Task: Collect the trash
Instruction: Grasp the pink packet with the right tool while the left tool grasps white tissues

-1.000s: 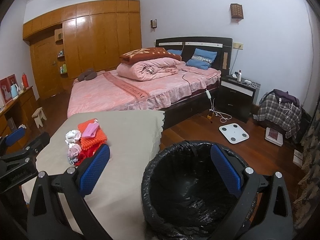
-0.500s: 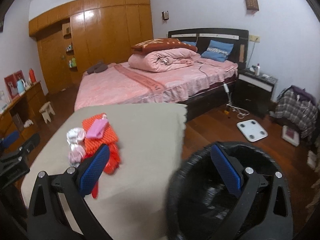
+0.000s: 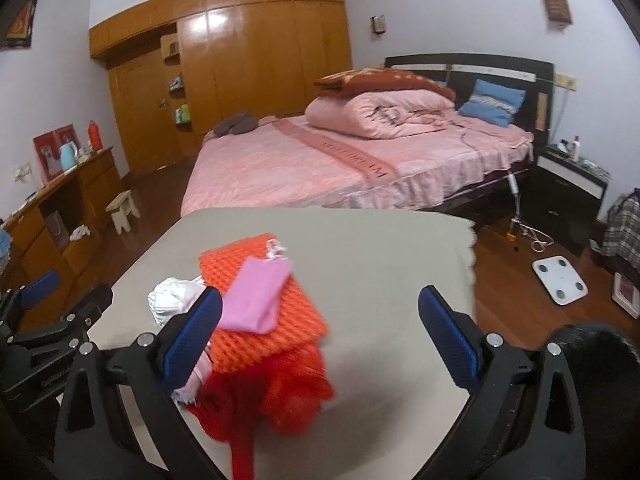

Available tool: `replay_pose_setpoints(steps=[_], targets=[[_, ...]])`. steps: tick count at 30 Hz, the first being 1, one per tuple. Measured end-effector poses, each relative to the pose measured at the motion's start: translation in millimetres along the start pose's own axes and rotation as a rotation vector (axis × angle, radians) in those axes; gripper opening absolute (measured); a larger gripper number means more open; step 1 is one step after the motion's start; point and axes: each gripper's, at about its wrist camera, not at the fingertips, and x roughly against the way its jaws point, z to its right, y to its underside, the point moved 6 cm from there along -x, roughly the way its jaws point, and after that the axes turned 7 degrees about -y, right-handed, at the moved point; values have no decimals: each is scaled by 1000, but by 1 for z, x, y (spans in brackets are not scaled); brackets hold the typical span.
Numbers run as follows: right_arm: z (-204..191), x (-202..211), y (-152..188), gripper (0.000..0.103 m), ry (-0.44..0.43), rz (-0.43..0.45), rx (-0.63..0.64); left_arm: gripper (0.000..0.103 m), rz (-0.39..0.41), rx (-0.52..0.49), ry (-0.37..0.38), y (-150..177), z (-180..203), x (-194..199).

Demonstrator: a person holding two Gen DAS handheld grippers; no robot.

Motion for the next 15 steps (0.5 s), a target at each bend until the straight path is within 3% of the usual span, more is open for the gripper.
replay_pose_setpoints(steps=[9,12,14,15], targets=[[-29,-50,12,75,-33,-66,60,91,-20,26,-25,7,-25,-27],[-33,-61,17,60,-64,-105,77,91,-25,32,-21,6,-29,-33],[-36,-64,20,39,-92,-121,77,91,-26,35,-15,4,-29,-35],[-37,-65,20,34,-115,-132,73,91,-25,36,-10,4,-29,-35]])
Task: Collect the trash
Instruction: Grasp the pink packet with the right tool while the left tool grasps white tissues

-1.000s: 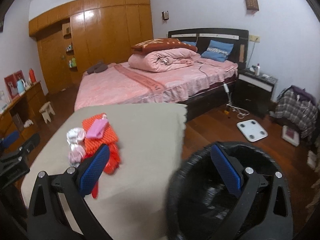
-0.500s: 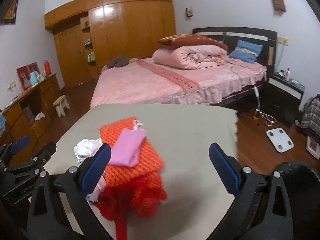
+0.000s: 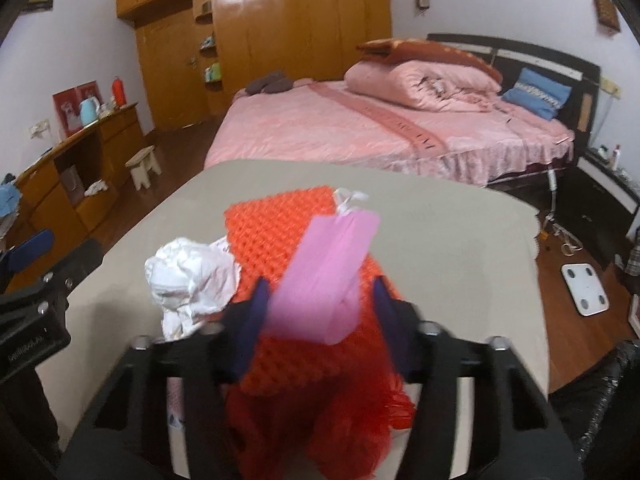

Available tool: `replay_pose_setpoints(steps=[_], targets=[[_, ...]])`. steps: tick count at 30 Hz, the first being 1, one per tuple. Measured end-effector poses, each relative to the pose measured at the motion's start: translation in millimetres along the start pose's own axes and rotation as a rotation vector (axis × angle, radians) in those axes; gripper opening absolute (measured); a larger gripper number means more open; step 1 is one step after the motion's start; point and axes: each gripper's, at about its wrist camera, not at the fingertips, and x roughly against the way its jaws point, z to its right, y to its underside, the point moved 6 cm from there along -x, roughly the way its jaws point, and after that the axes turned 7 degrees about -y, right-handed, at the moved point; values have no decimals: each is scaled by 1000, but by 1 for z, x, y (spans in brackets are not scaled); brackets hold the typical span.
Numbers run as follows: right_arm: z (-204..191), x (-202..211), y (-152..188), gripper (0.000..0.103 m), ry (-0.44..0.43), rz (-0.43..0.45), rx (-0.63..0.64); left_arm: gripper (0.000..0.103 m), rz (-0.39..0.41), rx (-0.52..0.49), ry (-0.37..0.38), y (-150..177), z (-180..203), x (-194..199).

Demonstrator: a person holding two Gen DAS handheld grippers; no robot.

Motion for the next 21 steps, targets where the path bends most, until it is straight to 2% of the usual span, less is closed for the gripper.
replay_pose_setpoints(steps=[2,6,11,15,18,20,21], targets=[[-1,5,-2,30,-25,14,2,91,7,-3,17,-1,3,1],[3,18,-6,29,-48,42,-6,91,23,-13,72,-4,17,4],[19,32,-8,29,-34,62,-28,88,25,-47,127,-6,47,4],[27,33,-7,29,-21,62,-16,85,-12,-64,152,-2,70,-9],[32,32,-3,29,-21,54,-26,79,-43,-86,166,5,82,-18],[34,31,-1,29,-22,51,-32,71,-59,-99,178,10,88,-22],[34,31,0,29,-24,49,-35,63,-69,-106,189,12,91,-25]])
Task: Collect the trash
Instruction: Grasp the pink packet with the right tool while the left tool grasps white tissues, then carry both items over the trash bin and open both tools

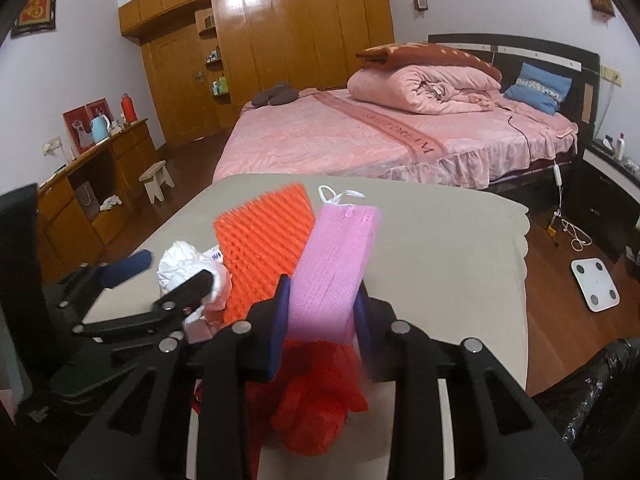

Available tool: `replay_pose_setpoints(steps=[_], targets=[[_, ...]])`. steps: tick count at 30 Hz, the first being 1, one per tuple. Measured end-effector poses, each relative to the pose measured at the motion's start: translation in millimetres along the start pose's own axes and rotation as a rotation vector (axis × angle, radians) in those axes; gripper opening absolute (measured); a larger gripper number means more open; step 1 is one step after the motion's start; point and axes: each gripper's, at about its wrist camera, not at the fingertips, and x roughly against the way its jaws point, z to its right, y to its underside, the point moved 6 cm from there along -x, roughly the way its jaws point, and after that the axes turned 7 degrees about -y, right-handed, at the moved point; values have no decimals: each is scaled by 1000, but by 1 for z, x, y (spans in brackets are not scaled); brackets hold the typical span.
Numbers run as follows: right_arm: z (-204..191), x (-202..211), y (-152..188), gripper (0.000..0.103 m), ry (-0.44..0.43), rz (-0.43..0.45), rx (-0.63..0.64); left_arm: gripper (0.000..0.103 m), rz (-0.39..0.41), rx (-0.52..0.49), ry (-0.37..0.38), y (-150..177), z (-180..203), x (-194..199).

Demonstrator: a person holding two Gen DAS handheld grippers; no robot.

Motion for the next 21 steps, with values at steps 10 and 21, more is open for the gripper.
replay_pose_setpoints(steps=[10,21], targets=[[-4,14,-1,29,-23,20,2,22,66,23,17,-6,-3,26],[6,72,-5,29,-6,92,-20,21,151,39,65,-24,8,92]])
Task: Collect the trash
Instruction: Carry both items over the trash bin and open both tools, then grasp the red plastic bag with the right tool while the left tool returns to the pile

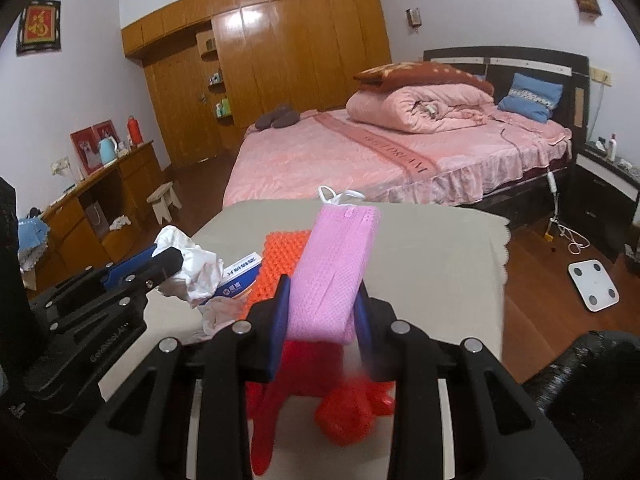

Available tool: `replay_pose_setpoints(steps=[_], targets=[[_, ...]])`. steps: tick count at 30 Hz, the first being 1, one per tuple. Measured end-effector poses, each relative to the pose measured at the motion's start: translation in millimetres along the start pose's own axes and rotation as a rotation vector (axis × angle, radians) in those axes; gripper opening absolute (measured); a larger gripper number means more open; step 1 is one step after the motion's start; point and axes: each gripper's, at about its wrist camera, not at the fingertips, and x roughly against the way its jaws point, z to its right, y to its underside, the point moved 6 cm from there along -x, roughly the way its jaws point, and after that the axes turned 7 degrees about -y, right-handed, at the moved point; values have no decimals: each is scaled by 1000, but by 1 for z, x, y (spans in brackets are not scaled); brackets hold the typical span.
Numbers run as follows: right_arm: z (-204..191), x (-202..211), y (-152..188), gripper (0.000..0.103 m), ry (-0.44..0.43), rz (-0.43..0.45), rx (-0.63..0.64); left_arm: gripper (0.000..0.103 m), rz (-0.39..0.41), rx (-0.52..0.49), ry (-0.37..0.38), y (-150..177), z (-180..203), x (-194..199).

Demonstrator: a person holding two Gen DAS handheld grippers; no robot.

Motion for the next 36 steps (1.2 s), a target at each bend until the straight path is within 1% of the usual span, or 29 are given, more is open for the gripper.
replay_pose_setpoints(steps=[4,8,13,21,26,29,30,31,32,33,34,35,36], targets=[[16,32,4,29,42,18,-11,21,18,-19,52,-9,27,17],[39,64,15,29,101,23,-32,21,23,-40,130,-13,65,32],[77,109,39,29,204,17,-81,21,21,-77,234,-12,116,45],[139,169,86,29,375,4,-175,21,-2,-135,407,-1,200,62],[169,195,104,29,456,3,-223,21,-27,-180,506,13,248,72],[182,205,111,31,489,2,-242,21,-48,-199,548,21,269,71],[186,208,114,31,500,1,-247,22,-64,-208,574,24,280,71],[191,211,117,32,514,1,-252,27,-72,-211,583,27,284,70],[193,212,117,34,525,-1,-255,30,-78,-211,595,29,288,72],[195,214,119,37,534,-2,-260,40,-86,-215,606,32,293,72],[199,215,120,47,544,-3,-264,50,-87,-216,607,34,292,71],[200,217,121,59,556,3,-265,53,-86,-216,606,35,290,70],[201,217,119,63,561,9,-264,55,-84,-215,600,35,289,69]])
